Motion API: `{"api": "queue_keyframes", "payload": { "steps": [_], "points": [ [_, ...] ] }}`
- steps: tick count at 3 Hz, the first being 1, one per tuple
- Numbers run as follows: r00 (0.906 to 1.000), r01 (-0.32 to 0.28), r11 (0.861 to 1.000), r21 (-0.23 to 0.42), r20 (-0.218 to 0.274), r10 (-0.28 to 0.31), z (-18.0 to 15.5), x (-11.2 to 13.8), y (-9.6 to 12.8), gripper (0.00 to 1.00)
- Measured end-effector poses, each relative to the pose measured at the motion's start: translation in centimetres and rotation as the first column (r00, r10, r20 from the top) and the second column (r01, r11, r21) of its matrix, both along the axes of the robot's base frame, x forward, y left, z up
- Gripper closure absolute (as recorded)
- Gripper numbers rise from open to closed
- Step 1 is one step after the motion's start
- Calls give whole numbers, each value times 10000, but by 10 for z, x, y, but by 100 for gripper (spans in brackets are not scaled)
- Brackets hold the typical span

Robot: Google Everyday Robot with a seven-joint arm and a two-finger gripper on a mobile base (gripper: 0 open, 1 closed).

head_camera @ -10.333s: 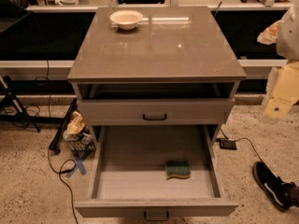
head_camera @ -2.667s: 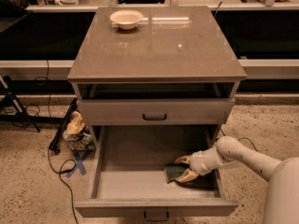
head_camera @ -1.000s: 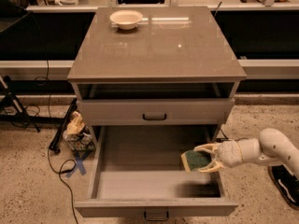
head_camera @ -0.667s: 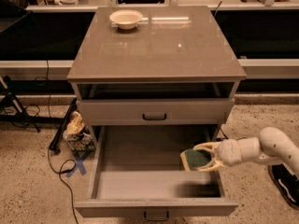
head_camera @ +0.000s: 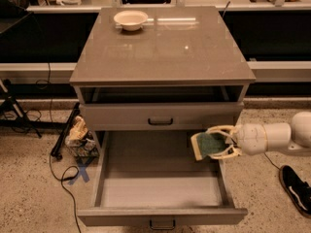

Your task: Pick sponge from middle drawer and place on counter

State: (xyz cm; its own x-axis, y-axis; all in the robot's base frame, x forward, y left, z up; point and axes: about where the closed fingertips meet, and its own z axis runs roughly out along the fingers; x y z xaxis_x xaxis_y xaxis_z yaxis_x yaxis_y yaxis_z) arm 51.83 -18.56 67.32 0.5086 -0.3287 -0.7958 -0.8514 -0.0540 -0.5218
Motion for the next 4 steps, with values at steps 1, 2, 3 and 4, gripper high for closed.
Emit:
{"api": "queue_keyframes", "payload": {
  "steps": [1, 2, 3, 4],
  "points": [
    [9915, -208, 9995, 245, 1290, 175, 76, -2, 14, 100],
    [9691, -574, 9981, 243, 2416, 499, 149, -9, 28, 100],
    [9690, -572, 9981, 245, 2421, 496, 149, -9, 28, 100],
    [9489, -196, 9986, 494, 3155, 30, 176, 12, 30, 100]
  ]
}}
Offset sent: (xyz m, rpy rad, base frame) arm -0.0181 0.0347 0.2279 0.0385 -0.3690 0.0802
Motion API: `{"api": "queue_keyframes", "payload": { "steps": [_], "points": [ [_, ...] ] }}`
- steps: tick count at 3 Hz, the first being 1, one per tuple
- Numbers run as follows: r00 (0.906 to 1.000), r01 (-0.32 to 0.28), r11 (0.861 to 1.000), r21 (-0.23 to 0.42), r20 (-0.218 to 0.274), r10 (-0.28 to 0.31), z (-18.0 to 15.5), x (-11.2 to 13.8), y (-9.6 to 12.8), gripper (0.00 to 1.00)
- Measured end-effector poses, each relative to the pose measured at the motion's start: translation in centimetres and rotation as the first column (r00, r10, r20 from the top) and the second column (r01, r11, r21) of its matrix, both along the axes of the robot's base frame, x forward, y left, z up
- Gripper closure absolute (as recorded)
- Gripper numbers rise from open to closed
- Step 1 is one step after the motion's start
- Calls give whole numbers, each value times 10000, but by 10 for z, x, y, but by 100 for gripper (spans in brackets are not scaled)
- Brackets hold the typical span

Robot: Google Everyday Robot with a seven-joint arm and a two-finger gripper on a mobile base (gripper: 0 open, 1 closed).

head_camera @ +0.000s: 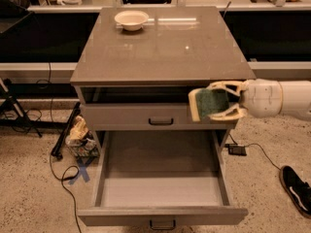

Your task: Pick sponge from middle drawer and place on counter

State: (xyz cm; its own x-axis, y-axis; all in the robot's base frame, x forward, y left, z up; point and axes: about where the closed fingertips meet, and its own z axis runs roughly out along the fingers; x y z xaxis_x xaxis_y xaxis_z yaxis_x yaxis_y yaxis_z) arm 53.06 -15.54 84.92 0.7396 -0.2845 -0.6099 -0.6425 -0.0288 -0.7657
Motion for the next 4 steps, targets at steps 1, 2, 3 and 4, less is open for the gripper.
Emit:
{"api": "queue_keyframes", "payload": {
  "steps": [1, 2, 3, 4],
  "points": [
    [9953, 599, 9966, 567, 730, -639, 50, 36, 7, 100],
    [9868, 1381, 9840, 1123, 695, -1464, 87, 79, 11, 100],
    [9809, 1908, 9706, 1465, 96, -1942, 104, 124, 16, 100],
    [9692, 2423, 9605, 1369, -792, -2332, 107, 170, 25, 100]
  ]
}}
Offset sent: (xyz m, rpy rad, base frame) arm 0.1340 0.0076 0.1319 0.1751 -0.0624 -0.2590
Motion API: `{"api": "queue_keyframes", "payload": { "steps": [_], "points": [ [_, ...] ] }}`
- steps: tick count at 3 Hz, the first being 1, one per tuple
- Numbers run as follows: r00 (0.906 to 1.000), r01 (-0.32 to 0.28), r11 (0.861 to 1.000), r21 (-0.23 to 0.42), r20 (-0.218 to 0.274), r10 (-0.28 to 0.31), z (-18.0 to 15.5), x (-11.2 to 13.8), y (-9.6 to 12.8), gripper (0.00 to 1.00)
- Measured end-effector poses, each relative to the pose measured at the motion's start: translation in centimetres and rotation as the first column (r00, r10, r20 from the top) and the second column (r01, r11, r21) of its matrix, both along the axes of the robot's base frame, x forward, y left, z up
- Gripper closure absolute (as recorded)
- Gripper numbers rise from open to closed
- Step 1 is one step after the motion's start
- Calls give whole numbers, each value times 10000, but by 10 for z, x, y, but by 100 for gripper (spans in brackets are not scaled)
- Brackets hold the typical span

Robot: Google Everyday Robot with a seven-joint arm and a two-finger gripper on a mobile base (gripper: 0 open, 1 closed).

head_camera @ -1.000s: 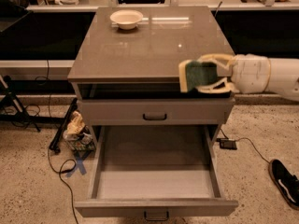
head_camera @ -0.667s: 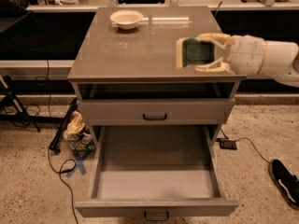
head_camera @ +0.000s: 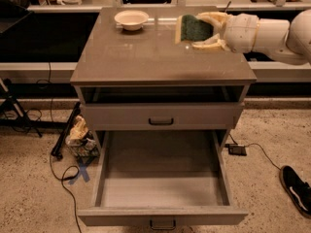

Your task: Pick sponge from middle drawer and place on counter

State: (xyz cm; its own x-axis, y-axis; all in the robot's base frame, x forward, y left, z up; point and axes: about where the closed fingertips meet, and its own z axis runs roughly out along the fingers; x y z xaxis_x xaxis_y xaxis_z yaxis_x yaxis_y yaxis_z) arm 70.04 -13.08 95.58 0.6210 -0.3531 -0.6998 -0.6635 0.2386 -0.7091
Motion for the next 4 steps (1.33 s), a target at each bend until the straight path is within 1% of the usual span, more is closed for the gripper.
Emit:
{"api": "queue_keyframes", "payload": {
  "steps": [1, 2, 3, 4],
  "points": [
    [9918, 215, 9987, -463, -1252, -271, -16, 47, 13, 100],
    [9817, 346, 9955, -886, -1835, -505, -27, 70, 19, 100],
    [9673, 446, 9927, -1116, -2435, -709, -43, 85, 20, 100],
    [9530, 402, 9920, -1197, -2937, -741, -59, 92, 21, 81]
  ]
}}
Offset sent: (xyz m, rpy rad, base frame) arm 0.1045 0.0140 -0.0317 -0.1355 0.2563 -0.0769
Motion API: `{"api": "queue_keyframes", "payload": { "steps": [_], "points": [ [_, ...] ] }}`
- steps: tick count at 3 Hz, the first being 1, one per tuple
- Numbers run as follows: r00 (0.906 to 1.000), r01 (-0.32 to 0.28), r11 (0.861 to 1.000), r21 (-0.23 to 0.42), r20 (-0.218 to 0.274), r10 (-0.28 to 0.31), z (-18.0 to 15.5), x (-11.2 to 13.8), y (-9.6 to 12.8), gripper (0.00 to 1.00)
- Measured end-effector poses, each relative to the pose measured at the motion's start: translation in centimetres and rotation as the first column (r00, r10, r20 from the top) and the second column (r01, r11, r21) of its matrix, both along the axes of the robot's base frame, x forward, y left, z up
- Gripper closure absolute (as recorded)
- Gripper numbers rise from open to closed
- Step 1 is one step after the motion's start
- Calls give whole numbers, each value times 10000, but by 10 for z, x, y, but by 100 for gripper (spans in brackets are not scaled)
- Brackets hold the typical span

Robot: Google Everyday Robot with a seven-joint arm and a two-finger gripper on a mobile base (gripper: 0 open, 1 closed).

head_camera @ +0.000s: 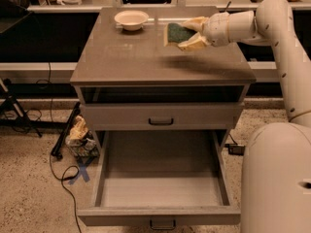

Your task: Pick sponge from middle drawer and place on counter

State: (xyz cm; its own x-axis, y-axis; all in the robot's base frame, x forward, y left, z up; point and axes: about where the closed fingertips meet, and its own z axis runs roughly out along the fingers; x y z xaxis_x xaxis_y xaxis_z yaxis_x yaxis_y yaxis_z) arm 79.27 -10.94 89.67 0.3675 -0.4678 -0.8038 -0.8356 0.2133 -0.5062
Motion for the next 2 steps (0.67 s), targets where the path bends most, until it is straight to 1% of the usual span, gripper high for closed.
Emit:
{"api": "queue_keyframes", "payload": {
  "steps": [1, 2],
  "points": [
    [9997, 23, 10000, 80, -259, -21, -8, 4, -2, 58],
    [9993, 7, 9998, 180, -368, -1, -12, 6, -4, 34]
  ]
}}
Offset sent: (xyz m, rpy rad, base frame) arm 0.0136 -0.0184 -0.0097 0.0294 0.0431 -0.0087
